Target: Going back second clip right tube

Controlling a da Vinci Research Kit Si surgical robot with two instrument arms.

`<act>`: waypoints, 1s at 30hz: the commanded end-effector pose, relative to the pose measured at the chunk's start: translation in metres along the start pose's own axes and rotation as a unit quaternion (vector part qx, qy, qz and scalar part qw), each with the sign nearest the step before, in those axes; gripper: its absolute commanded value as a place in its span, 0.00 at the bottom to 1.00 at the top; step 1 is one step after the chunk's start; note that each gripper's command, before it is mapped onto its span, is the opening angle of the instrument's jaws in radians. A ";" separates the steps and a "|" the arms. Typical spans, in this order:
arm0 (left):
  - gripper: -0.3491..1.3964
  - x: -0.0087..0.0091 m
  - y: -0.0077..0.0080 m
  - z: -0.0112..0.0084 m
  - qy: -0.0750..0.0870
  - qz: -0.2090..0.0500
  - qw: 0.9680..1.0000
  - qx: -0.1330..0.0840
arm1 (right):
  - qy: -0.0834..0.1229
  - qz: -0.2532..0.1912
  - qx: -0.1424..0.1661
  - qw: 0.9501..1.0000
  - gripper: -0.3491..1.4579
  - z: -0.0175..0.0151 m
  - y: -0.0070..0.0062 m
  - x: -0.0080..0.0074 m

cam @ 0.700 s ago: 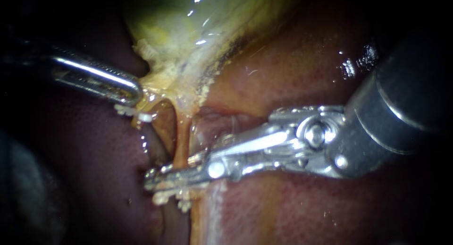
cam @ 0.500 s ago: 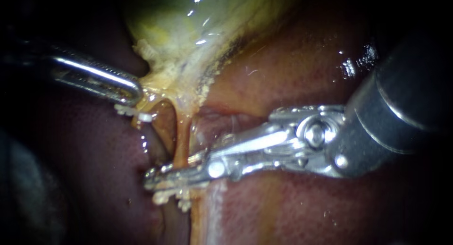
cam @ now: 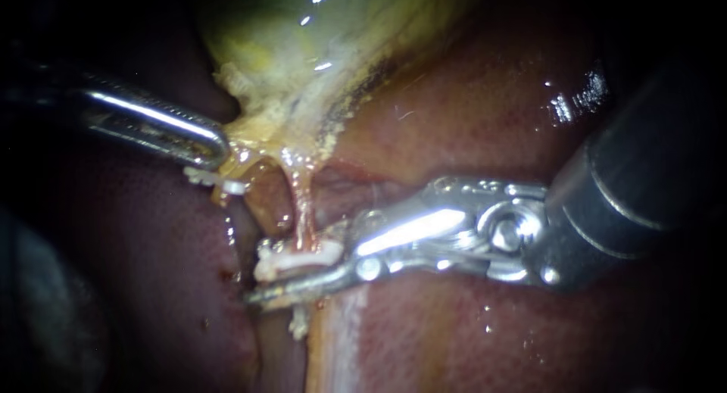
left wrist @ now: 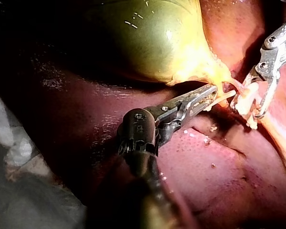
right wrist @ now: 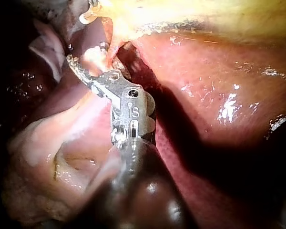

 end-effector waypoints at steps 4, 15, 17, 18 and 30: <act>0.00 0.0000 0.0000 0.0000 0.000 0.000 1.000 0.000 | 0.005 -0.037 -0.007 0.999 0.47 -0.0011 0.0006 -0.0004; 0.00 0.0000 0.0000 -0.0001 0.000 0.000 1.000 0.000 | 0.010 -0.127 -0.020 0.992 0.47 -0.0058 0.0002 -0.0016; 0.00 0.0000 0.0000 -0.0001 0.000 0.000 1.000 0.000 | 0.010 -0.142 -0.023 0.990 0.47 -0.0073 0.0000 -0.0016; 0.00 0.0000 0.0000 -0.0001 0.000 0.000 1.000 0.000 | 0.009 -0.147 -0.023 0.989 0.47 -0.0079 -0.0001 -0.0015; 0.00 -0.0001 0.0000 -0.0001 0.000 0.000 1.000 0.000 | -0.053 -0.216 -0.040 0.974 0.47 -0.0141 -0.0011 -0.0004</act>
